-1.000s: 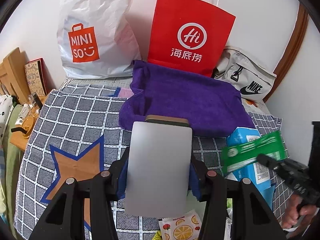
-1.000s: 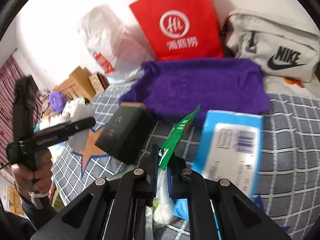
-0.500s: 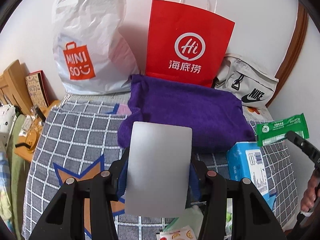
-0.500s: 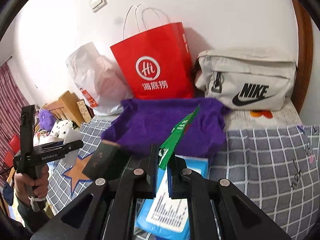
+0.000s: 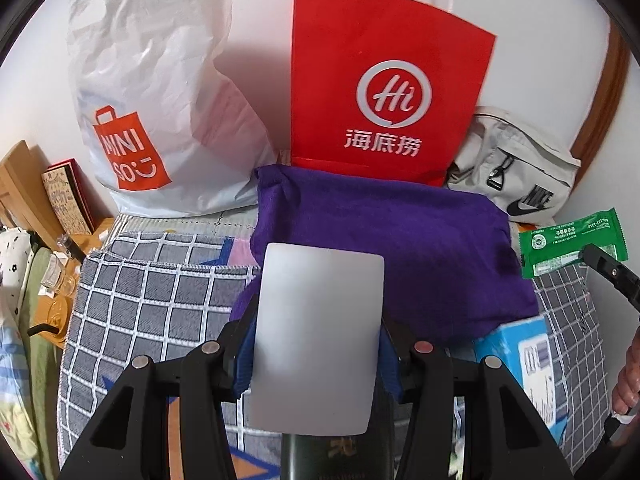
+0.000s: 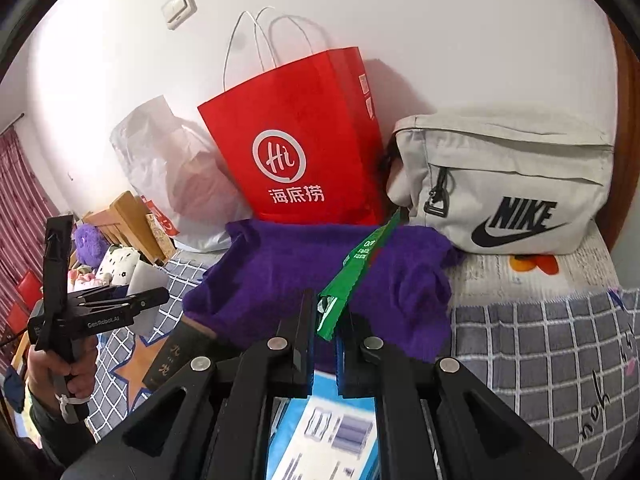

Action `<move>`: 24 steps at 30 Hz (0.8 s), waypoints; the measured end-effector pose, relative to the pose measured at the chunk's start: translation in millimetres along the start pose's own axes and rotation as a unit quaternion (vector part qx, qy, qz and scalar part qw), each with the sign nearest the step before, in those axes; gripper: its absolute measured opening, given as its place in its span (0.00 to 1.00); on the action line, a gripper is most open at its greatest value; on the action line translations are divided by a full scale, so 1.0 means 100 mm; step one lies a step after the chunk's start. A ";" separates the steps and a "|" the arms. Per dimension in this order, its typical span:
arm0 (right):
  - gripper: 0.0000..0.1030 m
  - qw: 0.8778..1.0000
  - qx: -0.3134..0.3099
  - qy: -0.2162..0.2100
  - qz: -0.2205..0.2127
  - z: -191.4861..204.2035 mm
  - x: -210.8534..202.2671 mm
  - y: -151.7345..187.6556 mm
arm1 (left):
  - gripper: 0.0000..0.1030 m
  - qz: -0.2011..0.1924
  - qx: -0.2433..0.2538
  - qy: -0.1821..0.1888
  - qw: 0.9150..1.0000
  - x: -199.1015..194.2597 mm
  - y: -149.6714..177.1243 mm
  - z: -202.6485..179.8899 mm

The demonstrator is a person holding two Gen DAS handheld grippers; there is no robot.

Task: Organize soft objects
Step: 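Carry the sponge over the purple towel while the right tool carries the green packet there, then open the left tool onto the towel while the right tool releases the green packet there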

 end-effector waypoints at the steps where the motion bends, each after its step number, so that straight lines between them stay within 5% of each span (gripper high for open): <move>1: 0.08 1.000 0.000 -0.002 0.002 -0.01 0.05 -0.02 | 0.47 0.003 -0.002 0.000 1.000 0.05 -0.03 0.01; 24: 0.08 0.997 0.006 -0.058 0.059 -0.33 1.24 -0.09 | 0.48 0.081 -0.016 0.010 0.996 1.20 -0.37 -0.02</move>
Point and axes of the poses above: each gripper's, at about its wrist camera, not at the fingertips, and x roughly the way its jaws point, z to its left, y to its underside, the point moved 7 cm from there along x, roughly the way its jaws point, and after that the axes turned 4 degrees about -z, right-handed, at the moved point
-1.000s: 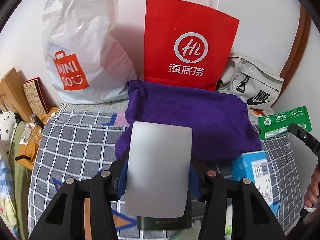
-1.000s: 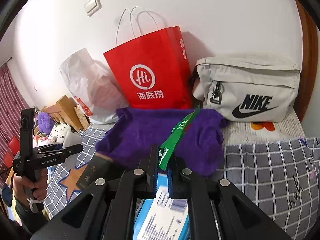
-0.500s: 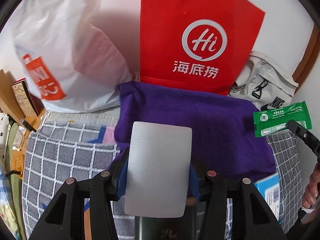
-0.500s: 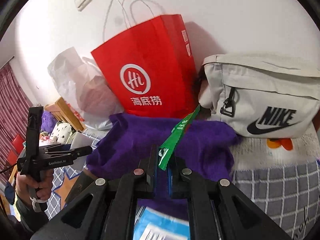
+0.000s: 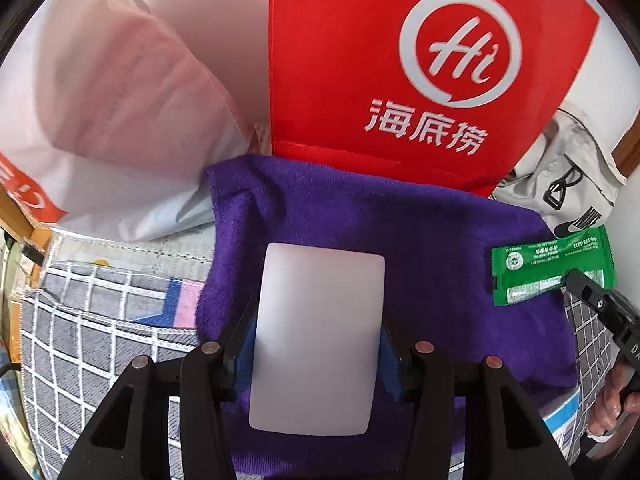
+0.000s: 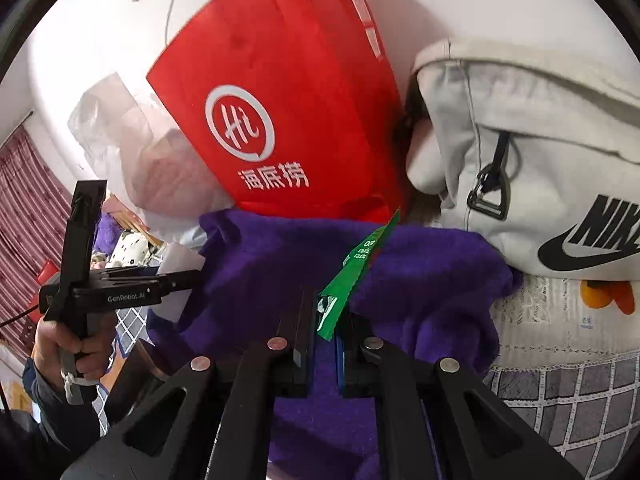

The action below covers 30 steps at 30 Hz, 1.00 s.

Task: Organize soft objects
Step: 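Open the left tool onto the towel while the right tool releases the green packet there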

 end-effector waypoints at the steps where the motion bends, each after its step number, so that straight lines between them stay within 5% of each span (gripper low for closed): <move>1: 0.08 1.000 0.001 0.000 0.003 -0.01 0.02 0.01 | 0.48 0.003 -0.001 0.002 1.000 0.04 -0.01 -0.01; 12: 0.15 0.999 -0.016 0.030 0.042 -0.18 0.14 0.13 | 0.51 0.023 -0.014 0.021 0.999 0.26 -0.06 -0.05; 14: 0.25 0.997 -0.027 0.038 0.054 -0.17 0.13 0.16 | 0.68 0.022 -0.018 0.023 0.999 0.26 -0.06 -0.07; 17: 0.53 0.996 -0.032 0.052 0.065 -0.17 0.08 0.20 | 0.71 0.017 -0.011 0.014 1.000 0.19 -0.05 -0.10; 22: 0.54 0.993 -0.034 0.065 0.088 -0.14 -0.04 0.30 | 0.71 0.006 -0.010 0.006 1.000 -0.06 0.01 -0.12; 30: 0.54 0.994 -0.031 0.084 0.067 0.06 -0.59 0.43 | 0.71 -0.035 0.001 0.000 0.999 -0.65 0.13 -0.12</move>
Point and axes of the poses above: each gripper's, at about its wrist camera, not at the fingertips, and x roughly the way its jaws point, z to its left, y to its underside, the point moved 7 cm from there along x, roughly the way its jaws point, and after that the axes turned 4 degrees about -z, right-handed, at the moved point
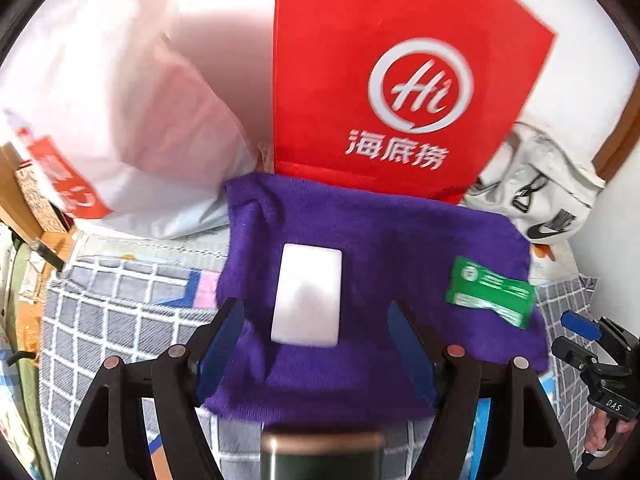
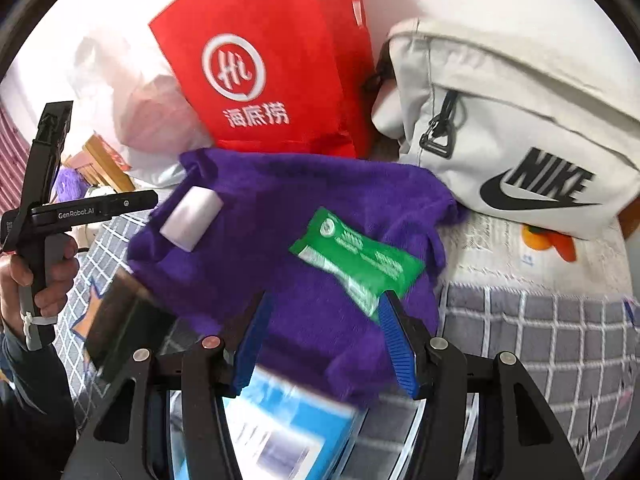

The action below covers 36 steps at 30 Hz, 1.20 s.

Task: Organize soft objects
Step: 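Open the left tool onto the towel while the right tool releases the green packet there, then move the left tool to the snack packet while the right tool grasps white tissues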

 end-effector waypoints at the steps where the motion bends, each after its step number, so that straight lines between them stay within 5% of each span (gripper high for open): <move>1: 0.54 1.000 0.002 0.000 -0.005 0.04 -0.08 0.03 | 0.71 -0.004 0.000 -0.001 1.000 -0.09 0.00 0.03; 16: 0.48 0.999 -0.018 -0.026 -0.040 0.95 -0.88 0.75 | 0.71 -0.042 -0.012 -0.010 0.999 -1.11 0.87 0.19; 19: 0.35 0.999 -0.040 -0.020 -0.017 1.10 -0.87 1.03 | 0.71 -0.042 -0.015 -0.006 0.999 -1.17 1.08 0.20; 26: 0.33 0.998 -0.054 -0.018 0.038 1.32 -0.72 1.74 | 0.71 -0.043 -0.014 0.010 0.999 -1.19 1.44 0.22; 36: 0.34 0.999 0.007 -0.006 0.040 1.25 -0.43 1.78 | 0.71 -0.033 -0.015 0.022 0.999 -1.16 1.88 0.43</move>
Point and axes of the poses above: each gripper's, at about its wrist camera, not at the fingertips, and x roughly the way its jaws point, z to its left, y to its underside, the point moved 7 cm from there along x, roughly the way its jaws point, and after that the axes turned 4 degrees about -z, right-handed, at the moved point
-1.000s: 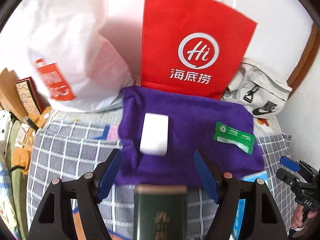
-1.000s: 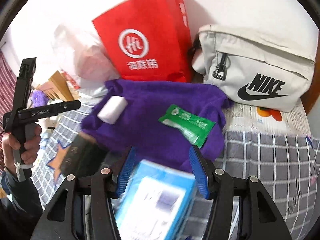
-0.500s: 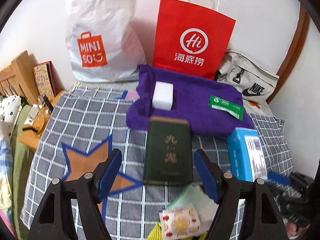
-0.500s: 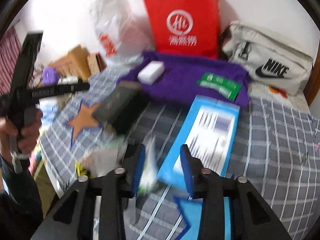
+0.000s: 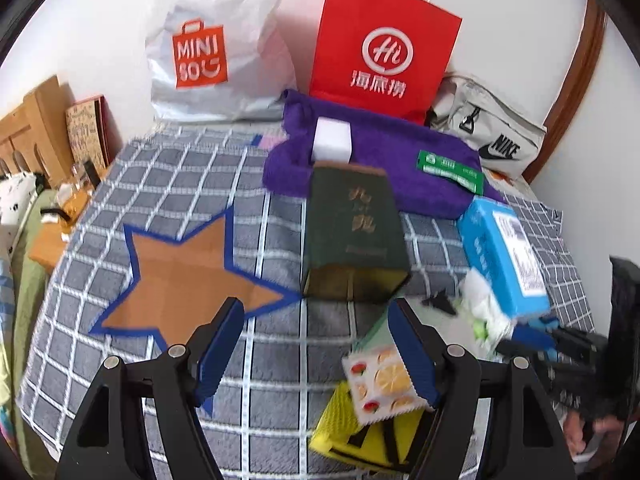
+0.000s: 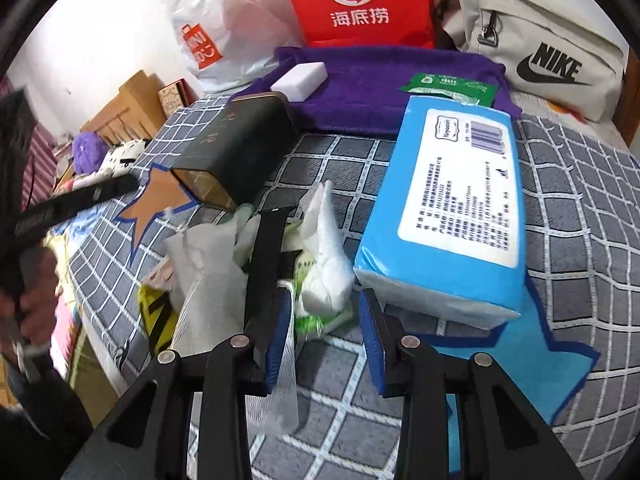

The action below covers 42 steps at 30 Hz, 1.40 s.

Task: Organize soft objects
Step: 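Move the left tool to the snack packet while the right tool grasps white tissues, then grasp the orange-print snack packet with the left tool while the right tool lifts the tissues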

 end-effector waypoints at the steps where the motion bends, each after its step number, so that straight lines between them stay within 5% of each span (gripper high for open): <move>1: 0.34 1.000 0.007 0.003 -0.001 -0.01 0.03 0.00 | 0.71 0.005 -0.001 0.006 1.000 0.01 0.06 0.02; 4: 0.33 0.999 0.043 -0.012 -0.003 -0.02 0.12 0.01 | 0.71 0.015 0.008 0.007 1.000 0.05 0.17 0.02; 6: 0.23 0.999 0.047 -0.012 -0.006 -0.02 0.13 0.01 | 0.71 0.022 0.012 0.005 1.000 0.07 0.22 0.01; 17: 0.23 0.999 -0.006 -0.011 -0.048 -0.02 -0.42 0.20 | 0.72 0.052 0.025 0.061 0.996 0.16 0.40 -0.33; 24: 0.23 0.999 -0.016 0.006 -0.030 -0.24 -0.54 0.49 | 0.72 0.078 0.015 0.066 0.995 0.39 0.54 -0.45; 25: 0.23 0.999 -0.014 0.009 -0.028 -0.28 -0.54 0.53 | 0.67 0.074 0.005 0.068 0.995 0.41 0.55 -0.43; 26: 0.23 1.000 -0.010 0.011 -0.026 -0.31 -0.52 0.56 | 0.51 0.071 0.000 0.076 0.995 0.41 0.55 -0.42; 29: 0.23 1.000 0.006 0.017 -0.022 -0.43 -0.49 0.61 | 0.46 0.066 -0.005 0.083 0.994 0.36 0.55 -0.35; 34: 0.23 1.000 0.007 0.023 -0.020 -0.49 -0.46 0.61 | 0.45 0.046 -0.009 0.058 0.997 0.20 0.50 -0.09; 42: 0.24 0.998 -0.007 0.062 0.004 -0.55 -0.30 0.71 | 0.46 0.067 -0.016 -0.044 0.997 0.35 0.60 0.40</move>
Point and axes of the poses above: each gripper's, at about its wrist camera, not at the fingertips, and x roughly the way its jaws point, z to its left, y to its underside, the point moved 7 cm from there along x, roughly the way its jaws point, and after that the axes turned 4 degrees about -z, right-handed, at the moved point
